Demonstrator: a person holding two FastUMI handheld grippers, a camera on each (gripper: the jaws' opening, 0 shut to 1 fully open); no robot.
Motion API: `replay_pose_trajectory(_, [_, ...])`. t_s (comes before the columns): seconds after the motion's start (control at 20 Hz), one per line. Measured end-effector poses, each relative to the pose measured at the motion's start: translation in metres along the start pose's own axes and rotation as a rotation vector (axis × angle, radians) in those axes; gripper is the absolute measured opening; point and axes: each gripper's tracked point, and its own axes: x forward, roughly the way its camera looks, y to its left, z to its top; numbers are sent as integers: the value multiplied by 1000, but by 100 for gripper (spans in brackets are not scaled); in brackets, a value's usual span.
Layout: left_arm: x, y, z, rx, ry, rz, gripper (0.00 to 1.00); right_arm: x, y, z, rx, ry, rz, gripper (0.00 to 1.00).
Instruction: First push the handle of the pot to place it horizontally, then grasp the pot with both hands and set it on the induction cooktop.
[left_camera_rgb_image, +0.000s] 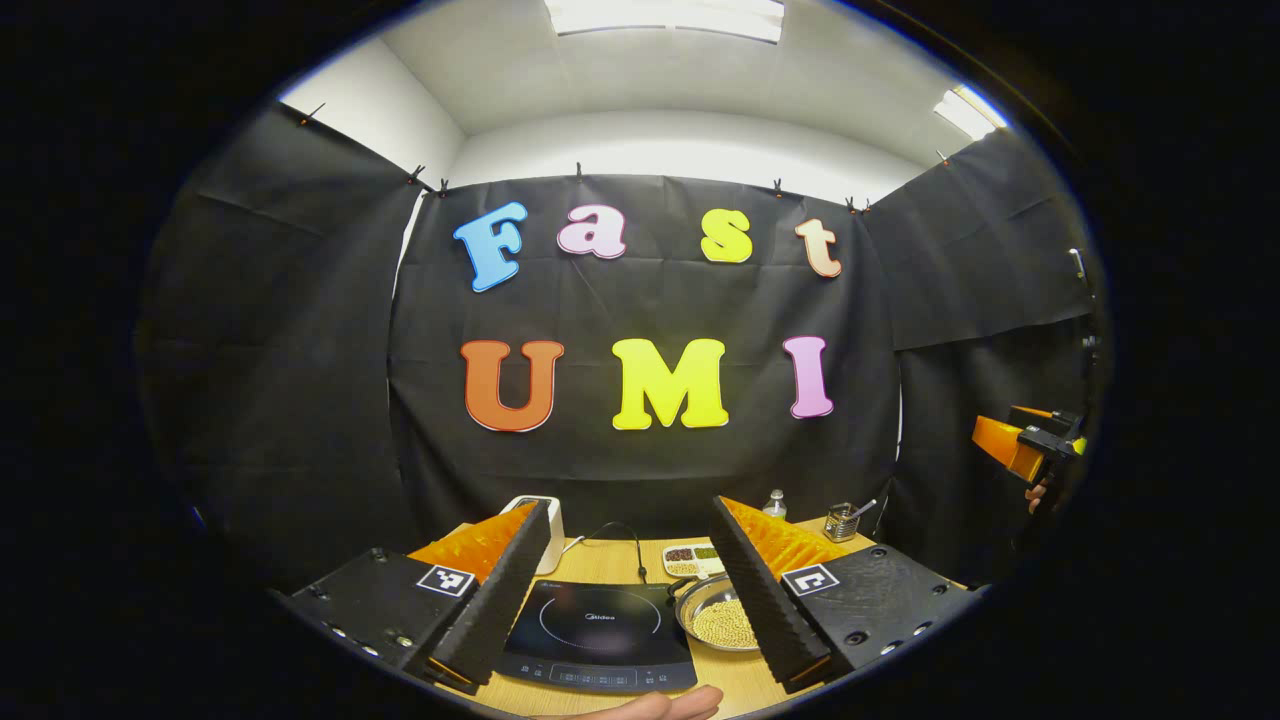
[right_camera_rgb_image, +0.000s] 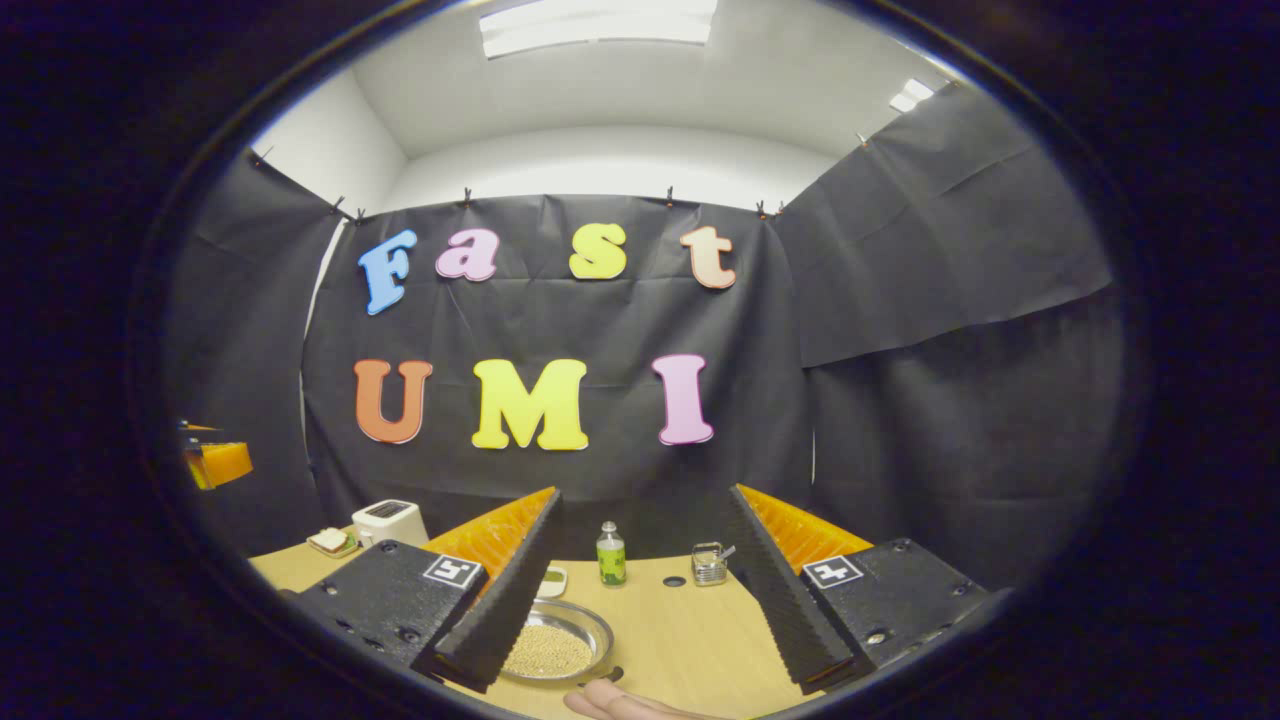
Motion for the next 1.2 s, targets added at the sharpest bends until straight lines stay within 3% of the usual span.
replay_pose_trajectory(0.1, [1, -2, -3, -4, 12, -9, 100, 2, -2, 0, -5, -2, -6, 100])
replay_pose_trajectory(0.15, [1, -2, -3, -4, 14, -10, 96, 3, -2, -1, -10, 0, -1, 100])
replay_pose_trajectory(0.6, [-3, -17, -9, -20, 32, -68, 95, 36, 13, -41, -24, 85, 25, 100])
replay_pose_trajectory(0.8, [-7, -21, -12, 9, 33, -75, 96, 51, 31, -90, -10, 213, 104, 100])
replay_pose_trajectory(0.85, [-9, -21, -13, 16, 35, -69, 96, 54, 34, -105, -16, 248, 121, 94])
replay_pose_trajectory(0.9, [-11, -23, -12, 17, 33, -68, 96, 58, 39, -115, -20, 267, 147, 96])
replay_pose_trajectory(1.0, [-15, -29, -13, -2, 37, -81, 95, 62, 59, -142, -24, 339, 236, 81])
replay_pose_trajectory(1.1, [-19, -29, -10, -6, 25, -85, 96, 60, 71, -179, -2, 454, 294, 55])
replay_pose_trajectory(1.15, [-22, -26, -9, -3, 23, -79, 96, 61, 72, -196, 4, 502, 306, 37])
replay_pose_trajectory(1.2, [-24, -23, -9, 0, 21, -68, 95, 63, 73, -211, 0, 539, 311, 34])
